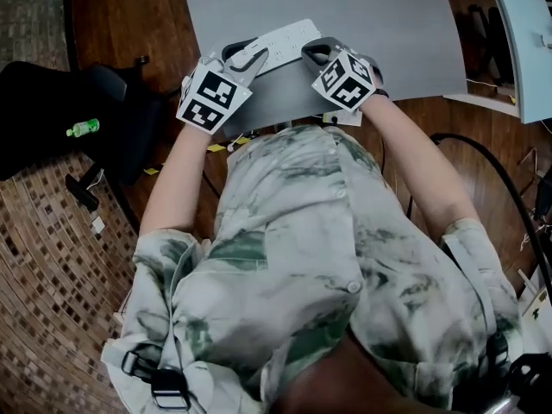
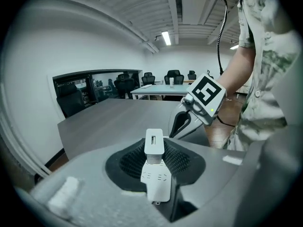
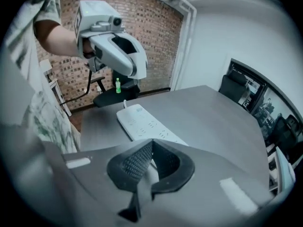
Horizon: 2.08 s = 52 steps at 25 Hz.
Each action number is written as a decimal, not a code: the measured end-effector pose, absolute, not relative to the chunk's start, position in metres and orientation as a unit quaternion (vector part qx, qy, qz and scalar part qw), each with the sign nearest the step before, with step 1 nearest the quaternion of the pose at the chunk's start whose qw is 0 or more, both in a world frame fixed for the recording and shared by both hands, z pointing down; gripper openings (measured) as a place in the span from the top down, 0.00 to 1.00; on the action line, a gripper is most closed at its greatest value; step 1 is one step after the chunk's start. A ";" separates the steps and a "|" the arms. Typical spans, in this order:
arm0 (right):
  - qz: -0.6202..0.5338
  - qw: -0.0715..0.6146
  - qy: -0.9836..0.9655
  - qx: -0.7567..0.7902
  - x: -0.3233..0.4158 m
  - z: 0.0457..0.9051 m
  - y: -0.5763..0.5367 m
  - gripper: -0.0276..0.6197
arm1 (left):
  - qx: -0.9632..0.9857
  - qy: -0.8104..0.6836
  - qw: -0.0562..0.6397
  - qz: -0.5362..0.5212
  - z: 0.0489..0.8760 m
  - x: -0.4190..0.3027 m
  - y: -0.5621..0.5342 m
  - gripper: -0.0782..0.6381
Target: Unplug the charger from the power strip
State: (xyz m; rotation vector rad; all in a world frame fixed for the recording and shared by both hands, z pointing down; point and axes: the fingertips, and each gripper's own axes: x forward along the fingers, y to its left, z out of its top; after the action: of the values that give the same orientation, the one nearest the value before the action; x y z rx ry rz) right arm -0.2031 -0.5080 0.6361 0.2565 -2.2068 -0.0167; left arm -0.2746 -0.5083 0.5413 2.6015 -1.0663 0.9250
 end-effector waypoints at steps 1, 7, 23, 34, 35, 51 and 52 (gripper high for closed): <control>-0.002 0.433 -0.895 0.105 -0.197 0.626 -0.502 0.95 | 0.873 -0.364 0.088 0.311 0.535 -0.275 -0.504 0.74; -0.011 0.367 -0.924 0.108 -0.145 0.567 -0.444 0.95 | 0.863 -0.398 0.086 0.298 0.488 -0.263 -0.458 0.74; -0.002 0.288 -0.955 0.070 0.017 0.501 -0.252 0.95 | 0.822 -0.482 0.138 0.271 0.422 -0.164 -0.230 0.74; -0.009 0.254 -0.961 0.108 0.015 0.469 -0.160 0.95 | 0.854 -0.453 0.094 0.239 0.399 -0.143 -0.146 0.74; -0.014 0.252 -0.961 0.110 0.008 0.465 -0.150 0.95 | 0.858 -0.449 0.091 0.231 0.398 -0.144 -0.134 0.74; 0.007 0.246 -0.953 0.177 -0.040 0.433 0.057 0.95 | 0.905 -0.367 0.086 0.198 0.411 -0.165 0.048 0.74; 0.005 0.246 -0.953 0.177 -0.039 0.430 0.064 0.95 | 0.905 -0.369 0.084 0.195 0.409 -0.164 0.053 0.74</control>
State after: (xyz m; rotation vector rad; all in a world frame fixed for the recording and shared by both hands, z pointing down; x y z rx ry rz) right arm -0.0386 0.0637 0.4297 0.4822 -2.6007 0.0126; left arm -0.1639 0.0531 0.4092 2.7004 -1.1016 0.5830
